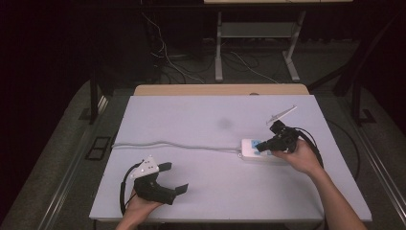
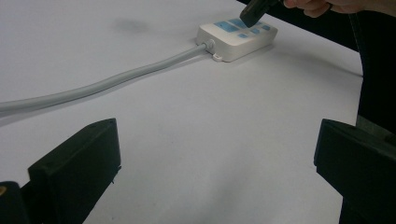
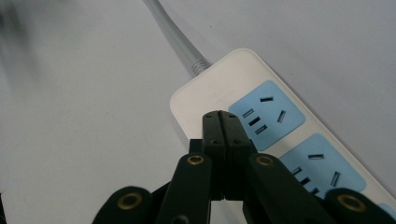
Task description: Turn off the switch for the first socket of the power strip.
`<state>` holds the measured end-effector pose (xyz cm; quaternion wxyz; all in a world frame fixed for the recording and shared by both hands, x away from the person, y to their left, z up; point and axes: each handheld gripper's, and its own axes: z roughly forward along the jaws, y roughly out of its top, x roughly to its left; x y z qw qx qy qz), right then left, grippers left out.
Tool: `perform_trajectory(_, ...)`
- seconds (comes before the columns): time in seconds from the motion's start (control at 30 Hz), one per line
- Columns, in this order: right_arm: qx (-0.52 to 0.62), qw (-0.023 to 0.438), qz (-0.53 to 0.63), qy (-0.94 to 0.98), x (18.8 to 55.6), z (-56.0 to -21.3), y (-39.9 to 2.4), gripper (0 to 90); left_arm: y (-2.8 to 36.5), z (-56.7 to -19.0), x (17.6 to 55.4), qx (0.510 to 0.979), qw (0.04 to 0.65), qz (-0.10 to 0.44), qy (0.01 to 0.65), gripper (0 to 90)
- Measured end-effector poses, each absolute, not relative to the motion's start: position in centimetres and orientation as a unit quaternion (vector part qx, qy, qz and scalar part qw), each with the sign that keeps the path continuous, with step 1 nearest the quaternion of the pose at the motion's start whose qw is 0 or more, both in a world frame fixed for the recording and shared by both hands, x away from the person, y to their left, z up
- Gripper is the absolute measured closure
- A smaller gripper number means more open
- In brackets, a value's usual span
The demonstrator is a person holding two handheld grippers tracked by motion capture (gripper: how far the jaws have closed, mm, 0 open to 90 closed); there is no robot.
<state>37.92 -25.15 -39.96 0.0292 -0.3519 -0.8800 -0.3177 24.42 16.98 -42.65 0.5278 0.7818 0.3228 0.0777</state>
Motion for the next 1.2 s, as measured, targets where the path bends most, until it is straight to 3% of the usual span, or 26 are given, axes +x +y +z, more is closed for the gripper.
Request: perform_trajectory(1.2, -0.329, 0.034, -0.315, -0.890, 38.4, -41.3, -24.3, 90.0, 17.0, -42.6, 24.4, 0.783, 0.528, 0.079, 0.320, 0.0)
